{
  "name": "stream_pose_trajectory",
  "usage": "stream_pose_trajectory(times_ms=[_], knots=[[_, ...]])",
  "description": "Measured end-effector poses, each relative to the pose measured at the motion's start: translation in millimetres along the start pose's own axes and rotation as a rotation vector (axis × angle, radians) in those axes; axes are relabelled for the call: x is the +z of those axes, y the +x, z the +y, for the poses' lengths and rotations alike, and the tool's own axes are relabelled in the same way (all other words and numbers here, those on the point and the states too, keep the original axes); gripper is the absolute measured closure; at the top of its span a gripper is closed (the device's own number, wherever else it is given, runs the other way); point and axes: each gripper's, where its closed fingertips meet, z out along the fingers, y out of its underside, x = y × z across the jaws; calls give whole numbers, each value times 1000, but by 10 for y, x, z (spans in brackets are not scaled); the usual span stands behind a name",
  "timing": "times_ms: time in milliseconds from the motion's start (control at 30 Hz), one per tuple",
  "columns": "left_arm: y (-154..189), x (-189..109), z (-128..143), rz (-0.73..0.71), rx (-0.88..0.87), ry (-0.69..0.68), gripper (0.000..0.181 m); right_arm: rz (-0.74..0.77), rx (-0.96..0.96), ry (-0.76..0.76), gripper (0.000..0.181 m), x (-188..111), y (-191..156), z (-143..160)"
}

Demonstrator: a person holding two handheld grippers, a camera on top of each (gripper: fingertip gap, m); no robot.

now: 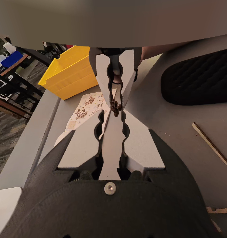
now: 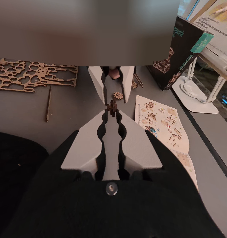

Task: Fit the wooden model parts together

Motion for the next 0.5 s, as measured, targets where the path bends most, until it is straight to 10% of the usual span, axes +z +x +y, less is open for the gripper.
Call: stream_pose_trajectory(times_ms=[500], knots=[[67, 42, 82, -38, 181, -45, 170, 91, -183, -58, 170, 38, -3, 12]])
